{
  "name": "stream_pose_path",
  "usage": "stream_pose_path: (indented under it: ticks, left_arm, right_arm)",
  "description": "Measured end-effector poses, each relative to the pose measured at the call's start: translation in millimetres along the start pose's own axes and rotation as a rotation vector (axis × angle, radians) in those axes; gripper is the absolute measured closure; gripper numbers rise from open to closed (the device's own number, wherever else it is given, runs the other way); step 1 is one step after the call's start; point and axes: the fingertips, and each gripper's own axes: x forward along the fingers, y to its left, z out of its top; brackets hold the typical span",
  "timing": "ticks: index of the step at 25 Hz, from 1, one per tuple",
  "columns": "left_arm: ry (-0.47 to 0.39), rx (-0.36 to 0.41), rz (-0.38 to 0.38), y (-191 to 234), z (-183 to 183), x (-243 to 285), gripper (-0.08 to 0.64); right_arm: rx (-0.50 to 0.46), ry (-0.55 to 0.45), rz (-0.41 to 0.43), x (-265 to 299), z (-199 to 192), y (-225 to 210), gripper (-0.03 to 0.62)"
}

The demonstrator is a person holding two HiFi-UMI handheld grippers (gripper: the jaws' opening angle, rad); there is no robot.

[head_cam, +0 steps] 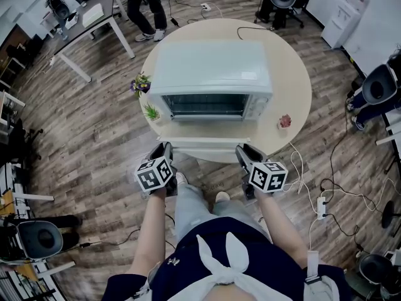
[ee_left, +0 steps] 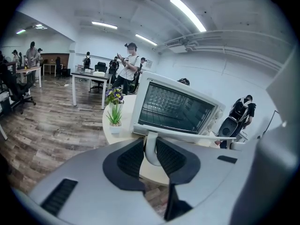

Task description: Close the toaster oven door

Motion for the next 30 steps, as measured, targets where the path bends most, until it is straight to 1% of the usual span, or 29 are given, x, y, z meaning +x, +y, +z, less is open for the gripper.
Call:
stream_pose_path:
  ticks: [6, 16, 23, 30]
  left_arm:
    - [-0.01, 0.007, -0.005, -2.4, 5.4, -0.3, 0.463]
    - [0.004, 0.011, -0.006, -2.9, 8.2, -0.3, 0.463]
    - [-0.001, 0.006, -0.012, -4.1, 13.9, 1.2, 0.463]
    - [-0.011, 0.019, -0.009, -5.7, 15.1, 0.7, 0.463]
  right_arm:
    - [-0.004, -0.004, 0.003, -0.3, 5.1, 1.2, 0.48]
    - [0.0, -0.013, 0.004, -0.2, 8.4, 2.5, 0.48]
    - [0.004, -0.022, 0.012, 1.5, 14.9, 2.6, 0.479]
    - [0.009, -0.019, 0.013, 0.9, 16.4, 2.7, 0.479]
